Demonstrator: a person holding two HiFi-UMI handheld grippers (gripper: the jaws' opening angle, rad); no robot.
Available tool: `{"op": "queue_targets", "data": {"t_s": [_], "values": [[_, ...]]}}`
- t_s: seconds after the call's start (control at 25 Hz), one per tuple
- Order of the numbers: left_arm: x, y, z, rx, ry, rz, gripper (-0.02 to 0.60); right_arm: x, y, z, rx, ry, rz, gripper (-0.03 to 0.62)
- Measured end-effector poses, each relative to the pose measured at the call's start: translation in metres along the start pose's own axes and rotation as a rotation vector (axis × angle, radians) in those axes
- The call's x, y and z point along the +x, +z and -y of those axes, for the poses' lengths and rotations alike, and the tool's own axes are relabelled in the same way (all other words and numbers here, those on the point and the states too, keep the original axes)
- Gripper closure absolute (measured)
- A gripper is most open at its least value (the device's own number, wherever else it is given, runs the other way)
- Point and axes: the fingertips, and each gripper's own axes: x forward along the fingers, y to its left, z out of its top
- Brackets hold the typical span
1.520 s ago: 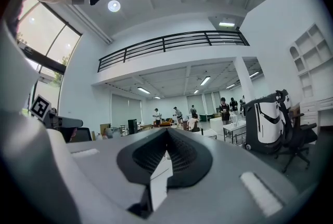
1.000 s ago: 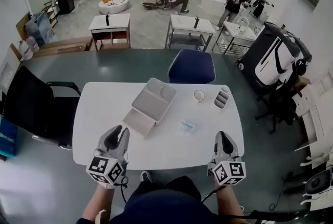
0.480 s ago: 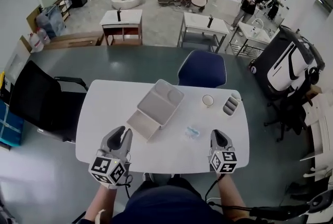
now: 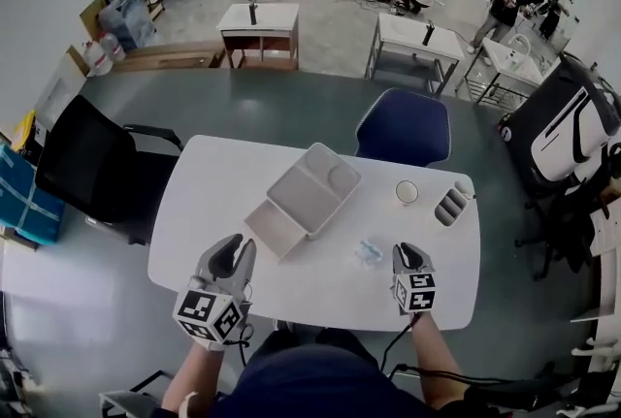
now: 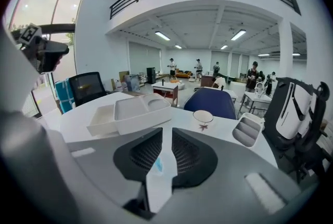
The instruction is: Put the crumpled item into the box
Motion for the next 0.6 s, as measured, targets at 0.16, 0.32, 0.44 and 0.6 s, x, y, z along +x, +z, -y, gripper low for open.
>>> {"op": "queue_targets", "data": {"t_s": [0.16,0.32,0.44,0.6], "values": [[0.013,-0.017,0.004,-0.022,0.018,-0.036,0.48,0.025,-0.032,-0.024,-0.076,0.126,-0.135,0.462],[0.022,-0.026,0.008,-0.037,0.02,-0.057,0.479,0.041,-0.061,-0.043,-0.16,0.199,-0.256,0.413],[0.027,-0.027,0.007,-0.043,0.029,-0.064,0.479,0.054,-0.073,-0.045,-0.168,0.211,-0.311,0.378],[0.026,-0.028,0.004,-0.048,0.05,-0.065,0.48,0.072,-0.089,-0.044,-0.188,0.22,-0.355,0.373]]}}
